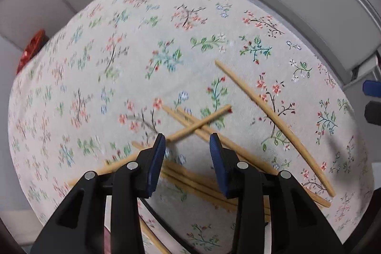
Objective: Organize utensils
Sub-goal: 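Reach the left tool to the wooden chopsticks and grasp one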
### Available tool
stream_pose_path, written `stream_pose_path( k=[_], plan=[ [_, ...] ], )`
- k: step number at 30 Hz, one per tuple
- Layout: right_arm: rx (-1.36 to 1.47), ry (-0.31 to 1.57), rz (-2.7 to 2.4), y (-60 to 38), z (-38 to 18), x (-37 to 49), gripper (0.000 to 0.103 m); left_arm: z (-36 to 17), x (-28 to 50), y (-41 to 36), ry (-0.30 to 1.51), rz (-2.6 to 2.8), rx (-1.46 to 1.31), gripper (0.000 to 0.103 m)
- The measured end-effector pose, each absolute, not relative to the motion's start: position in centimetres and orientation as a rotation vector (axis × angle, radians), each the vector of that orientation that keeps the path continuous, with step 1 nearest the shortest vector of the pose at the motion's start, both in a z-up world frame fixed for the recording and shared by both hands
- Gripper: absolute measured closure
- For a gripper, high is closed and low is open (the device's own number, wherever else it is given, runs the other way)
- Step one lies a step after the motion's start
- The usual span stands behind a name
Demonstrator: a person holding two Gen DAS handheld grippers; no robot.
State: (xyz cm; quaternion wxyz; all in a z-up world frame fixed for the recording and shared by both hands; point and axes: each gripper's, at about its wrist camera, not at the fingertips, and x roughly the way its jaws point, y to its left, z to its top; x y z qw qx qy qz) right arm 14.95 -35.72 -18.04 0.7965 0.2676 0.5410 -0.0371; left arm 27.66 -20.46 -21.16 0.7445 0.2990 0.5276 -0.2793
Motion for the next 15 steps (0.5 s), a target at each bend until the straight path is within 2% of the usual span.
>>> stream_pose_path(
  k=[4,10,15],
  plan=[
    [0.584,1.173,-0.084,-36.0,-18.5,15.0,0.040,-22.0,29.4,-21.2,1.157,-0.589,0.681,0.062],
    [0.573,1.188,-0.073,-35.5,-18.9,15.4,0.040,-23.2,32.9,-20.7,1.224,-0.542,0.546,0.080],
    [0.575,1.194,-0.066,-35.2,-19.0,15.7,0.040,-22.9,35.4,-19.2,1.249,-0.481,0.425,0.085]
  ],
)
